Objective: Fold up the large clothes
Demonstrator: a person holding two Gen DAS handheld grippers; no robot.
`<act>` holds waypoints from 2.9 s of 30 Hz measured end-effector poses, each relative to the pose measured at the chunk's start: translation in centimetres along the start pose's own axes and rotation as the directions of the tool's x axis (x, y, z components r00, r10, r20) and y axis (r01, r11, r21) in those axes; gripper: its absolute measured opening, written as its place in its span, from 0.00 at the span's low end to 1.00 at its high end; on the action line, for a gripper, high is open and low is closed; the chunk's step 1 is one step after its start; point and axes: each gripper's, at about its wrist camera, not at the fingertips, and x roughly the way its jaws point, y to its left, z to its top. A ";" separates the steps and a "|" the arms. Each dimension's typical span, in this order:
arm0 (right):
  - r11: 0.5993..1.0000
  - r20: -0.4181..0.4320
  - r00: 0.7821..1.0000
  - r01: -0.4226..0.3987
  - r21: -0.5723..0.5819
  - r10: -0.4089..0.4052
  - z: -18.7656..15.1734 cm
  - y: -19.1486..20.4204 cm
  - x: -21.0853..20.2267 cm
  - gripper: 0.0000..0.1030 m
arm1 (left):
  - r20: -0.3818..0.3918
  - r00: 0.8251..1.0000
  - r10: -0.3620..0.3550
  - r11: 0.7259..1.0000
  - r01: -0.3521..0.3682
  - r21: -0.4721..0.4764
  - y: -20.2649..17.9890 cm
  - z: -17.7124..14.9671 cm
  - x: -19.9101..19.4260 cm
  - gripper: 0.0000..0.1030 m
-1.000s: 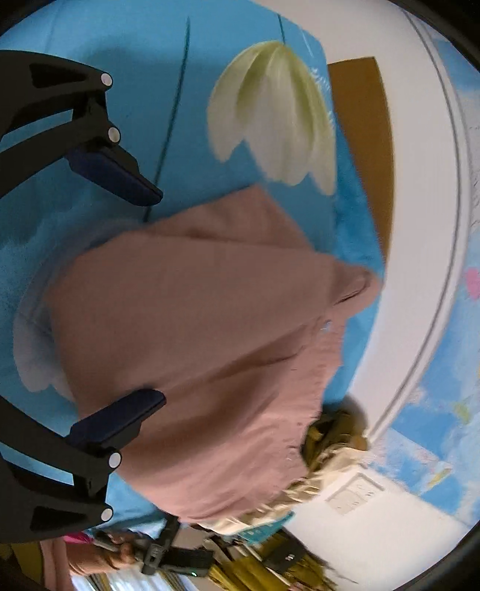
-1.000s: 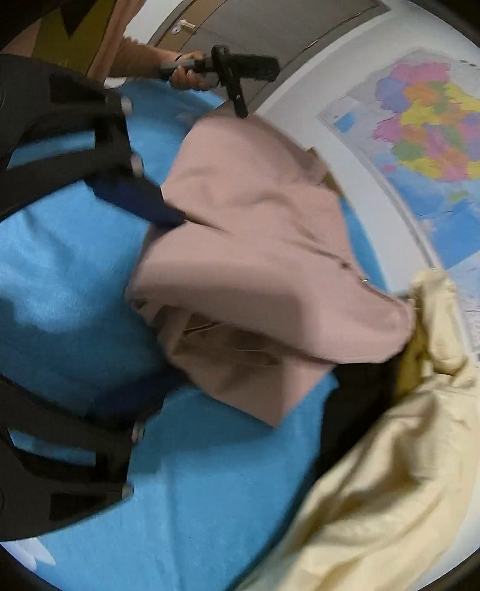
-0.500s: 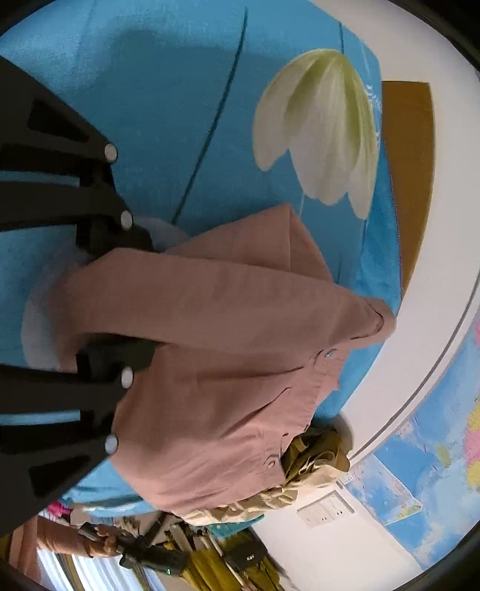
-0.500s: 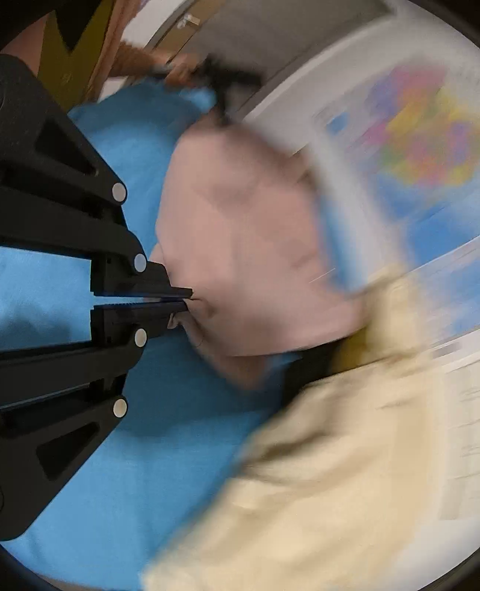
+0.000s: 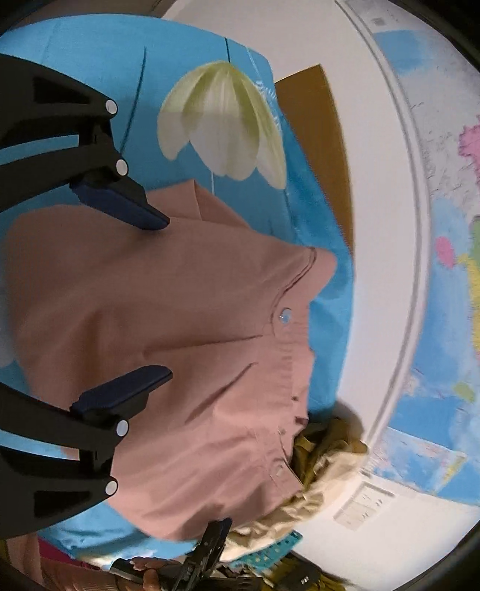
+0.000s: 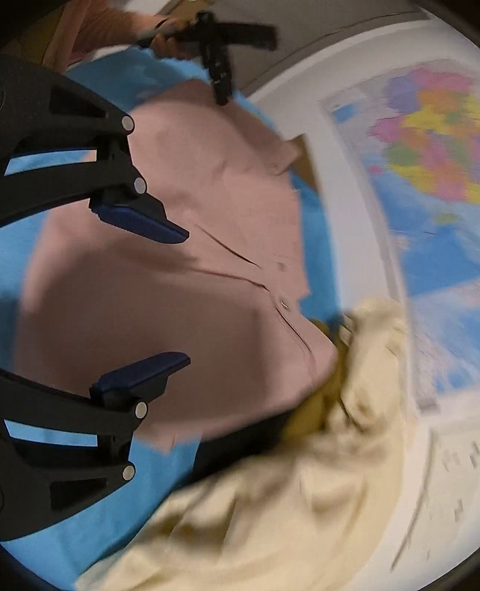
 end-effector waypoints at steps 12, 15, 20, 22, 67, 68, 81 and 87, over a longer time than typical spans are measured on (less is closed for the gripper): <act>0.999 0.093 0.995 0.036 -0.015 -0.034 3.8 0.1 1.3 0.02 | 0.005 0.998 0.069 0.993 -0.068 -0.092 1.6 2.9 3.0 0.22; 0.999 0.025 0.999 0.042 0.007 -0.042 3.4 -0.7 3.9 0.03 | 0.001 0.995 0.096 0.991 -0.095 -0.091 1.6 3.2 3.4 0.29; 0.997 0.022 1.000 0.013 0.073 -0.015 2.6 -1.7 3.9 0.08 | 0.016 0.989 0.146 0.987 -0.145 -0.071 0.8 2.8 3.3 0.42; 0.997 0.040 0.999 0.022 0.069 -0.024 2.5 -1.6 2.8 0.23 | 0.044 0.985 0.166 0.985 -0.163 -0.052 0.2 2.6 2.4 0.51; 0.755 -0.061 0.990 -0.138 -0.642 0.129 -4.4 21.9 3.4 0.82 | 0.043 0.999 0.029 0.968 -0.017 -0.251 2.0 -8.2 -3.9 0.73; 0.762 -0.063 0.989 -0.142 -0.632 0.132 -4.4 21.8 3.3 0.82 | 0.044 0.999 0.029 0.969 -0.018 -0.246 1.8 -8.2 -4.0 0.73; 0.829 -0.063 0.988 -0.151 -0.538 0.140 -3.7 19.5 2.7 0.82 | 0.018 0.999 0.045 0.976 -0.040 -0.214 1.1 -7.4 -2.0 0.75; 0.817 -0.058 0.992 -0.123 -0.563 0.109 -4.3 19.7 3.1 0.82 | 0.035 0.998 0.047 0.976 -0.039 -0.214 1.2 -7.7 -2.6 0.75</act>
